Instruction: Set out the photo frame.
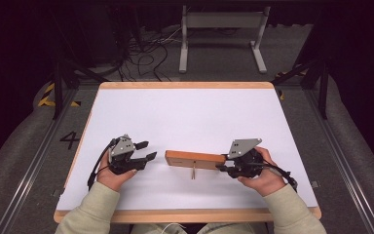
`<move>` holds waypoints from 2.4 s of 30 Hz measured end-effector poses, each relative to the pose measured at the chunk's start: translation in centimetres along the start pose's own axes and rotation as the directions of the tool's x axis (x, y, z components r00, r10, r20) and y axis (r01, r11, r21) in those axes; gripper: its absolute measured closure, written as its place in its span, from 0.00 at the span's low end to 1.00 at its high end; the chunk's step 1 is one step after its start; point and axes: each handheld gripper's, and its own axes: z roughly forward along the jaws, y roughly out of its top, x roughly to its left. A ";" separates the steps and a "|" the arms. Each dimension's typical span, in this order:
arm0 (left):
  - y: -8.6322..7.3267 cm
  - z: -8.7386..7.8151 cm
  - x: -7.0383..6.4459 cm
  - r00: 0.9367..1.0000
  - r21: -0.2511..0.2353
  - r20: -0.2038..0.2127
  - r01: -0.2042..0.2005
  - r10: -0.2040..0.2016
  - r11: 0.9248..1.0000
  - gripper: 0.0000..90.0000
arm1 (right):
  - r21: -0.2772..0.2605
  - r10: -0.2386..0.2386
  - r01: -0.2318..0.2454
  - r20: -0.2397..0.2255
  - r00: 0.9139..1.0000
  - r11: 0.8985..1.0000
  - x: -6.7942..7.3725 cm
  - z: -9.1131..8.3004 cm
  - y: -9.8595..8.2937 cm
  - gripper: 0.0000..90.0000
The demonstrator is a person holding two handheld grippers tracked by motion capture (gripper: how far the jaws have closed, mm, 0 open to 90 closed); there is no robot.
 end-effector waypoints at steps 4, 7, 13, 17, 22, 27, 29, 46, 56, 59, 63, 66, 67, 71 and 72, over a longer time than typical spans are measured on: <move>0.0 0.1 0.0 1.000 -0.002 0.015 -0.006 0.006 1.000 0.54 | 0.029 -0.004 0.004 -0.014 1.000 1.000 0.5 0.3 -0.2 0.64; 0.0 0.1 0.0 1.000 -0.002 0.015 -0.007 0.007 1.000 0.53 | 0.021 0.013 -0.012 -0.018 1.000 1.000 0.4 0.2 -0.3 0.60; 0.0 -0.3 0.2 1.000 -0.014 0.011 0.018 -0.018 1.000 0.52 | 0.045 0.050 -0.051 0.003 0.999 0.998 0.4 -0.6 -0.5 0.53; 0.2 -0.5 0.3 0.999 -0.012 0.025 0.041 -0.040 0.999 0.52 | 0.088 0.071 -0.072 0.019 0.997 0.993 0.6 -1.3 -0.9 0.64; 0.3 -0.7 0.1 0.998 0.002 0.037 0.057 -0.057 0.998 0.52 | 0.140 0.105 -0.101 -0.019 0.994 0.985 0.6 -1.4 -1.6 0.83; 0.3 -0.7 0.2 0.997 0.010 0.032 0.067 -0.068 0.998 0.52 | 0.169 0.129 -0.113 -0.086 0.988 0.979 0.4 -0.8 -2.2 0.98; 0.3 -0.7 0.2 0.997 0.010 0.033 0.065 -0.065 0.998 0.52 | 0.166 0.133 -0.115 -0.099 0.986 0.979 0.4 -0.5 -2.3 0.99; -0.1 -0.5 0.2 0.997 0.047 0.018 0.069 -0.070 0.996 0.50 | 0.114 0.201 -0.187 -0.129 0.971 0.976 -0.1 2.4 -3.2 1.00; -0.3 -0.8 0.3 0.997 0.051 0.008 0.081 -0.081 0.995 0.50 | 0.092 0.275 -0.266 -0.103 0.956 0.960 -1.1 3.1 -3.3 1.00; -0.4 -0.9 0.3 0.997 0.056 0.006 0.077 -0.077 0.995 0.50 | 0.079 0.309 -0.302 -0.092 0.947 0.950 -1.8 3.2 -3.4 1.00; -0.6 -1.0 0.2 0.996 0.056 0.001 0.084 -0.084 0.995 0.49 | 0.064 0.361 -0.356 -0.075 0.930 0.932 -2.6 3.5 -3.6 1.00; -0.7 -1.1 0.3 0.997 0.057 -0.004 0.079 -0.079 0.995 0.49 | 0.053 0.371 -0.368 -0.068 0.926 0.928 -3.0 3.8 -3.4 1.00; -0.7 -1.1 0.2 0.996 0.058 -0.006 0.084 -0.084 0.995 0.49 | 0.048 0.373 -0.371 -0.065 0.926 0.928 -3.1 3.9 -3.3 1.00; -0.8 -1.2 0.3 0.996 0.056 -0.009 0.087 -0.087 0.995 0.49 | 0.040 0.380 -0.379 -0.057 0.923 0.925 -3.5 4.2 -2.8 1.00; -0.8 -1.2 0.2 0.996 0.057 -0.010 0.087 -0.087 0.995 0.50 | 0.040 0.386 -0.384 -0.053 0.921 0.922 -3.7 4.4 -2.6 1.00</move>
